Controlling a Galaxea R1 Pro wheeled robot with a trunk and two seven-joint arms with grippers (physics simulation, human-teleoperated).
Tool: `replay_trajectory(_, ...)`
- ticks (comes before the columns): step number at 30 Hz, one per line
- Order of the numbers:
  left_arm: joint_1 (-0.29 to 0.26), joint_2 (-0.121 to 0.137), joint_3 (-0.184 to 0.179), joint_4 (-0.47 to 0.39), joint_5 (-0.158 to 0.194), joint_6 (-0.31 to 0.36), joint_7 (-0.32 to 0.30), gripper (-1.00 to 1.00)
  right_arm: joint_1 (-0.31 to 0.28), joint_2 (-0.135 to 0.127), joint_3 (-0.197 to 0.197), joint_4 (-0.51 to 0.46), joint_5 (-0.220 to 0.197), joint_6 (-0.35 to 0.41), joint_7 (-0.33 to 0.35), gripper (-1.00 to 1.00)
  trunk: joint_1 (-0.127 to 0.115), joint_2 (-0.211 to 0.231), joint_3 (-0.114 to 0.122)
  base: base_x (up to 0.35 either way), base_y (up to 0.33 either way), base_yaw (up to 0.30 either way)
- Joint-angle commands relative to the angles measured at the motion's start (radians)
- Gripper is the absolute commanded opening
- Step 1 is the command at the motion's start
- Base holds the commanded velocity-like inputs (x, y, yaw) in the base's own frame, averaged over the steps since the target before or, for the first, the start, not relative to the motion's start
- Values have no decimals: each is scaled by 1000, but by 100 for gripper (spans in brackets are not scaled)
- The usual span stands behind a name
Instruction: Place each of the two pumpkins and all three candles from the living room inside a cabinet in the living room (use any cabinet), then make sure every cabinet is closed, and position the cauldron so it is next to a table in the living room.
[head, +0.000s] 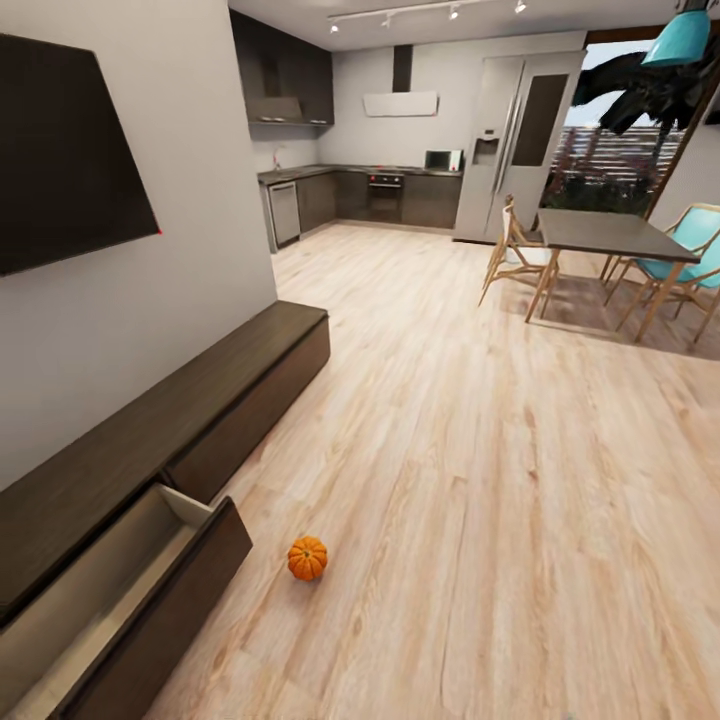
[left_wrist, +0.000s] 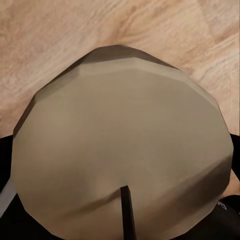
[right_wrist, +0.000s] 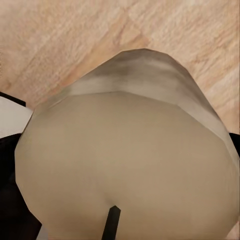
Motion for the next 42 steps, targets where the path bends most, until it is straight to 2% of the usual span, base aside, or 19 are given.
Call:
replay_trajectory(1, 0, 1, -7, -2, 7, 4, 4, -100, 0, 0, -9, -2, 6, 1, 5, -100, 0, 0, -1, 0, -4, 285)
replay_trajectory(29, 0, 0, -6, -2, 7, 4, 4, -100, 1, 3, -9, -4, 8, -2, 3, -100, 0, 0, -20, 2, 0, 278)
replay_trajectory(42, 0, 2, -6, -1, 7, 4, 5, -100, 1, 4, -9, -3, 12, -1, 2, -100, 0, 0, -33, 268, 0, 243)
